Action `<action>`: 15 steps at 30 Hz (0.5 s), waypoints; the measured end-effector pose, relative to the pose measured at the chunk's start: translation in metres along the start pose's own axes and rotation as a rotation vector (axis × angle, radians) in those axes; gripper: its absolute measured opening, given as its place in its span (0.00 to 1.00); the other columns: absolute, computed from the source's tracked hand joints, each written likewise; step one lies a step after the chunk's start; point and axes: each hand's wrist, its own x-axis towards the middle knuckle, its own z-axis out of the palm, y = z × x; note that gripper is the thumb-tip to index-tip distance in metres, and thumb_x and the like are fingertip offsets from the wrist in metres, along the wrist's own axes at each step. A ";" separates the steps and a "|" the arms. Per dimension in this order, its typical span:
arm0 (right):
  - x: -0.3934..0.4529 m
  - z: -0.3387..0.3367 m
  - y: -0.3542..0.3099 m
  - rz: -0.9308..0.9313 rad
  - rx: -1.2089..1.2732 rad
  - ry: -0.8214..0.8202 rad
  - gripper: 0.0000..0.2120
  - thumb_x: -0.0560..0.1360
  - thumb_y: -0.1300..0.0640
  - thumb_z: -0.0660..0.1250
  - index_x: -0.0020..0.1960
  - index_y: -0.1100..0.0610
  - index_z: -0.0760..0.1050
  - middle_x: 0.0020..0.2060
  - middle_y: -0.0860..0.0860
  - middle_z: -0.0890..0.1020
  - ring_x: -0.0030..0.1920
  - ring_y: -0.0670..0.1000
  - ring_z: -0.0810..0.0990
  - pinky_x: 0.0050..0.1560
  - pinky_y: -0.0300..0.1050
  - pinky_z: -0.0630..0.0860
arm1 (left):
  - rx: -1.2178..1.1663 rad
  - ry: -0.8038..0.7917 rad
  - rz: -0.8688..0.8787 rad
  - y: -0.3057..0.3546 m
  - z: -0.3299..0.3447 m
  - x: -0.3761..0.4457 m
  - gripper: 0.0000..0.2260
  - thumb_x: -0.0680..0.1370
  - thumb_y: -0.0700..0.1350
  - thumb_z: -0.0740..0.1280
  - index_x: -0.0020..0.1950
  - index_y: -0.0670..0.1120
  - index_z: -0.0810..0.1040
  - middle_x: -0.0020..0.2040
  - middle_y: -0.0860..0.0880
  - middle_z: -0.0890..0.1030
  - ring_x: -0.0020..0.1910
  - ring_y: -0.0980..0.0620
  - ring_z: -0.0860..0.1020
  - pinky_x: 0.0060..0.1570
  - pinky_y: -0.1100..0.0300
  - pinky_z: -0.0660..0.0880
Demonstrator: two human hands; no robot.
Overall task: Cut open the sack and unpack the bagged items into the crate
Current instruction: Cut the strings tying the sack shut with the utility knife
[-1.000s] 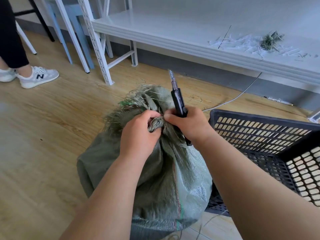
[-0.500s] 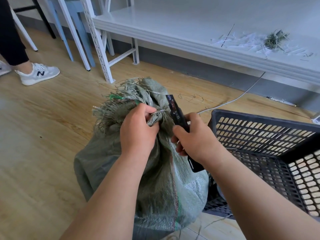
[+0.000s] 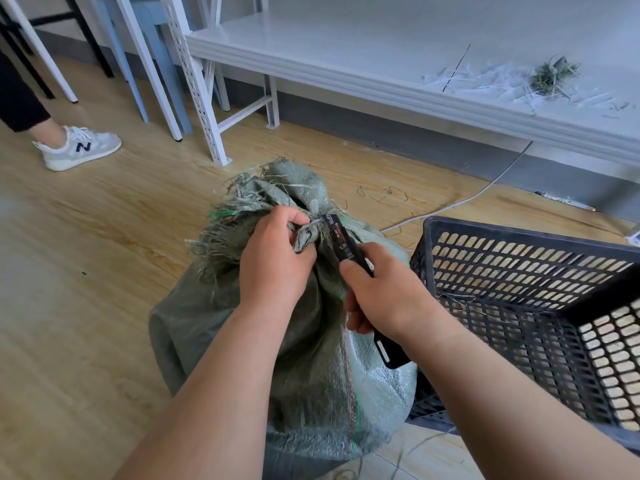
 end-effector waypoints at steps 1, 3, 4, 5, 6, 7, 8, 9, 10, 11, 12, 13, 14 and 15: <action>0.000 0.000 0.000 0.033 0.056 -0.019 0.06 0.80 0.52 0.58 0.56 0.49 0.69 0.26 0.53 0.78 0.22 0.52 0.78 0.23 0.41 0.74 | 0.006 0.004 -0.001 0.000 0.000 0.000 0.13 0.72 0.44 0.70 0.49 0.58 0.71 0.41 0.57 0.72 0.36 0.58 0.71 0.33 0.61 0.62; -0.002 0.000 -0.001 0.065 0.151 -0.044 0.03 0.80 0.54 0.58 0.51 0.50 0.71 0.24 0.53 0.77 0.20 0.51 0.75 0.20 0.37 0.69 | 0.014 0.019 0.000 0.000 0.001 0.000 0.12 0.71 0.44 0.71 0.50 0.56 0.73 0.41 0.57 0.73 0.38 0.55 0.71 0.37 0.61 0.64; -0.002 0.000 -0.001 0.065 0.180 -0.054 0.04 0.80 0.54 0.58 0.49 0.51 0.71 0.23 0.53 0.76 0.19 0.51 0.74 0.20 0.37 0.68 | 0.016 0.028 0.000 0.000 0.001 0.001 0.12 0.71 0.44 0.71 0.51 0.55 0.74 0.42 0.56 0.73 0.39 0.54 0.72 0.38 0.61 0.64; -0.002 0.001 -0.002 0.063 0.195 -0.064 0.05 0.80 0.55 0.58 0.47 0.52 0.71 0.23 0.53 0.75 0.19 0.51 0.74 0.20 0.36 0.67 | 0.017 0.038 -0.001 0.000 0.001 0.001 0.11 0.71 0.44 0.71 0.50 0.55 0.74 0.41 0.56 0.73 0.39 0.54 0.72 0.39 0.61 0.65; -0.002 0.002 -0.002 0.061 0.197 -0.069 0.06 0.80 0.55 0.58 0.46 0.53 0.71 0.23 0.53 0.75 0.19 0.52 0.73 0.20 0.36 0.67 | 0.018 0.048 -0.002 0.000 0.001 0.001 0.11 0.71 0.44 0.71 0.50 0.55 0.75 0.41 0.56 0.74 0.38 0.54 0.72 0.39 0.60 0.65; -0.003 0.002 -0.002 0.062 0.196 -0.074 0.06 0.80 0.55 0.58 0.45 0.54 0.71 0.24 0.53 0.75 0.18 0.51 0.73 0.20 0.36 0.67 | 0.020 0.056 -0.003 0.000 0.001 0.001 0.11 0.71 0.44 0.71 0.50 0.54 0.75 0.41 0.56 0.74 0.38 0.54 0.72 0.39 0.60 0.65; -0.003 0.002 -0.002 0.066 0.197 -0.080 0.07 0.80 0.55 0.58 0.45 0.54 0.71 0.24 0.53 0.75 0.18 0.51 0.73 0.20 0.36 0.67 | 0.021 0.061 -0.005 0.000 0.001 0.001 0.11 0.71 0.44 0.71 0.50 0.54 0.75 0.42 0.56 0.75 0.38 0.54 0.73 0.38 0.60 0.65; -0.003 0.002 -0.002 0.073 0.205 -0.088 0.07 0.80 0.55 0.58 0.46 0.55 0.71 0.23 0.53 0.74 0.18 0.51 0.73 0.20 0.36 0.67 | 0.021 0.065 -0.007 0.000 0.001 0.001 0.11 0.71 0.44 0.71 0.50 0.54 0.75 0.42 0.55 0.75 0.38 0.54 0.73 0.38 0.60 0.65; -0.003 0.002 -0.002 0.080 0.219 -0.095 0.07 0.80 0.55 0.58 0.46 0.55 0.71 0.23 0.53 0.74 0.18 0.51 0.73 0.20 0.36 0.67 | 0.019 0.069 -0.008 0.001 0.001 0.001 0.11 0.71 0.44 0.71 0.50 0.54 0.75 0.42 0.55 0.75 0.38 0.53 0.73 0.38 0.60 0.65; -0.003 0.002 -0.002 0.087 0.233 -0.103 0.07 0.80 0.55 0.58 0.46 0.55 0.71 0.23 0.53 0.74 0.18 0.51 0.73 0.20 0.36 0.67 | 0.019 0.073 -0.009 0.001 0.001 0.001 0.11 0.70 0.44 0.71 0.50 0.54 0.75 0.42 0.55 0.75 0.38 0.53 0.73 0.38 0.60 0.65; -0.003 0.002 -0.002 0.094 0.246 -0.111 0.07 0.80 0.55 0.58 0.45 0.55 0.71 0.22 0.52 0.74 0.18 0.51 0.72 0.20 0.36 0.66 | 0.020 0.075 -0.011 0.001 0.001 0.001 0.11 0.70 0.44 0.71 0.49 0.55 0.75 0.42 0.55 0.75 0.38 0.53 0.73 0.38 0.60 0.65; -0.003 0.002 -0.003 0.100 0.257 -0.118 0.08 0.80 0.55 0.58 0.44 0.55 0.71 0.21 0.52 0.74 0.18 0.51 0.72 0.20 0.36 0.66 | 0.021 0.076 -0.012 0.001 0.001 0.001 0.11 0.70 0.43 0.71 0.49 0.55 0.75 0.42 0.55 0.75 0.38 0.53 0.73 0.38 0.60 0.65; -0.003 0.002 -0.003 0.105 0.267 -0.124 0.08 0.80 0.55 0.58 0.43 0.55 0.71 0.20 0.51 0.74 0.18 0.51 0.72 0.20 0.36 0.66 | 0.021 0.076 -0.011 0.001 0.001 0.001 0.12 0.70 0.43 0.71 0.49 0.55 0.75 0.42 0.55 0.76 0.38 0.53 0.73 0.38 0.60 0.65; -0.003 0.001 -0.004 0.108 0.275 -0.130 0.08 0.80 0.56 0.58 0.43 0.56 0.71 0.20 0.51 0.74 0.18 0.51 0.71 0.20 0.36 0.66 | 0.020 0.077 -0.011 0.001 0.001 0.001 0.12 0.70 0.43 0.71 0.49 0.55 0.74 0.42 0.55 0.76 0.37 0.53 0.73 0.38 0.60 0.65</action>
